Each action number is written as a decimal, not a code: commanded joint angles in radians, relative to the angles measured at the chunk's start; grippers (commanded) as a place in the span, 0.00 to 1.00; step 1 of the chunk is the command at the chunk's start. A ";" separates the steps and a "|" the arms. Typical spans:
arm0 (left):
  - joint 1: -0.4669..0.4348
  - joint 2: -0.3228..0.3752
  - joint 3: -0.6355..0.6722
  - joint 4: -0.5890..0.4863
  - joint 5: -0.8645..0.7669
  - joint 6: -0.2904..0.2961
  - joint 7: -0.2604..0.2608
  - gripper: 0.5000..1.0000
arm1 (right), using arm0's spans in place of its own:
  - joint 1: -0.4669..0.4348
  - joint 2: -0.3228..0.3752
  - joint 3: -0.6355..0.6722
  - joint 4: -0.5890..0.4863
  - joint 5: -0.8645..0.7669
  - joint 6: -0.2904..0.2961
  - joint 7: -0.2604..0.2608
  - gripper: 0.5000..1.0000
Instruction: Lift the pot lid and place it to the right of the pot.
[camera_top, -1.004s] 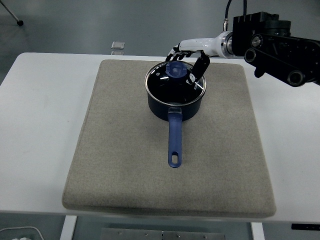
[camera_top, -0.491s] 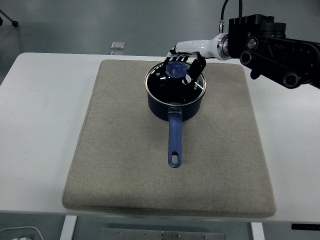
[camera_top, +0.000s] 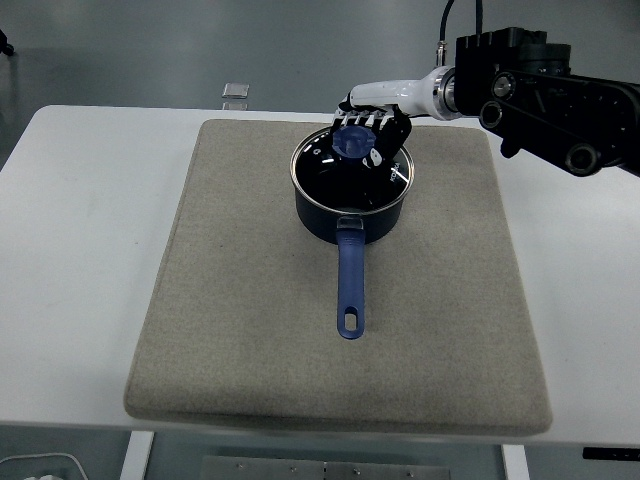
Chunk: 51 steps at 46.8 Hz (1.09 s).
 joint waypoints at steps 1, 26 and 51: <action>0.000 0.000 0.000 0.000 0.000 0.000 0.000 1.00 | 0.009 0.000 0.001 -0.001 0.001 0.002 0.000 0.10; 0.000 0.000 0.000 0.000 0.000 0.000 0.000 1.00 | 0.067 -0.048 0.000 -0.001 0.020 0.057 -0.003 0.00; 0.000 0.000 0.000 0.000 0.000 0.000 0.001 1.00 | 0.069 -0.257 -0.048 -0.001 0.001 0.117 0.005 0.00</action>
